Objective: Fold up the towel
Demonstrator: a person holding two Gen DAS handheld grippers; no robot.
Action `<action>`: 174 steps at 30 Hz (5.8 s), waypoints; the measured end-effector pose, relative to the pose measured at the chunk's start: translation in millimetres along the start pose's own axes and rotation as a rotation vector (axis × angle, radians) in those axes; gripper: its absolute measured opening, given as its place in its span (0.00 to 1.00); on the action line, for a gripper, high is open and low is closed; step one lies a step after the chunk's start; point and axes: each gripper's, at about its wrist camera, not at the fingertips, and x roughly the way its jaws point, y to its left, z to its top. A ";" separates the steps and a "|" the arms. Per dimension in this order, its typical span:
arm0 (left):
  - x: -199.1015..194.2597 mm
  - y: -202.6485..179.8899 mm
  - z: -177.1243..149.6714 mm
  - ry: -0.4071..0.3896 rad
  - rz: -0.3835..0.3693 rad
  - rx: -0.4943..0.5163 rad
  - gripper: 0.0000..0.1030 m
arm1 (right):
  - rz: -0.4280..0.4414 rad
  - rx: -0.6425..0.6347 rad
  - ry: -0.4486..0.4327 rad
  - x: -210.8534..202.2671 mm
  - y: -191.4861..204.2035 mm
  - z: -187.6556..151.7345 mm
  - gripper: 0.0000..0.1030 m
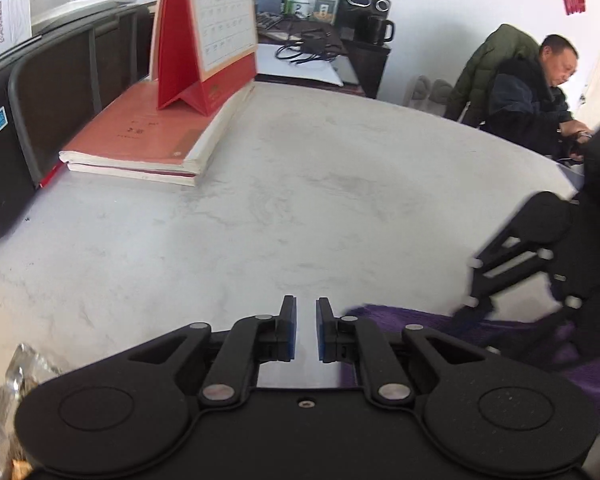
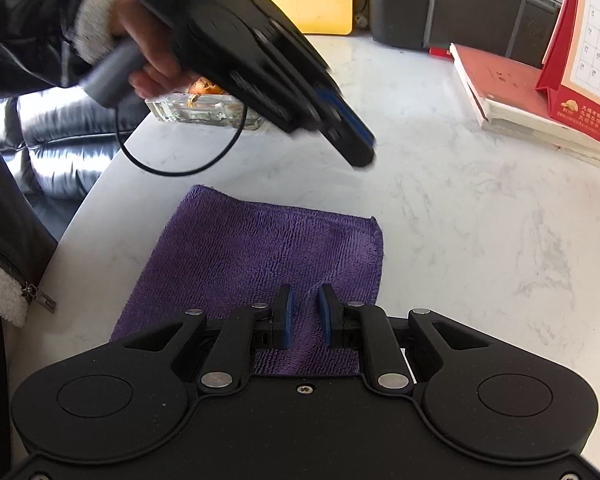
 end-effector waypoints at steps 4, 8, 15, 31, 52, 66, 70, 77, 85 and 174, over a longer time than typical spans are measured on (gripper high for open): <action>-6.4 -26.1 -23.6 0.065 -0.051 0.014 0.08 | -0.008 -0.015 0.016 2.1 0.3 6.1 0.13; -7.3 -39.7 -50.2 0.100 -0.057 -0.011 0.08 | -0.016 -0.033 0.017 -1.8 0.4 15.7 0.13; -16.2 -35.6 -80.2 0.100 -0.012 -0.060 0.08 | -0.050 -0.138 0.016 1.3 3.1 38.7 0.13; -35.6 -20.8 -96.5 0.084 -0.047 -0.124 0.08 | -0.018 -0.415 0.137 31.2 3.6 67.5 0.23; -26.1 -2.2 -78.2 0.051 0.001 -0.097 0.19 | 0.149 -0.522 0.239 45.4 -0.6 76.2 0.13; -18.8 -0.2 -74.0 0.065 -0.032 -0.069 0.21 | 0.146 -0.548 0.192 33.2 5.3 85.5 0.04; -18.6 -0.8 -74.2 0.066 -0.037 -0.066 0.21 | 0.133 -0.549 0.171 34.7 8.1 85.6 0.04; -19.9 -2.1 -76.0 0.068 -0.042 -0.062 0.21 | 0.066 -0.545 0.122 48.0 13.3 77.1 0.04; -21.8 -1.8 -77.4 0.088 -0.017 -0.069 0.16 | -0.006 -0.536 0.072 54.7 16.2 72.8 0.04; -3.4 -51.5 -41.4 0.175 0.096 0.187 0.18 | -0.333 0.159 0.038 -52.0 21.2 -49.9 0.14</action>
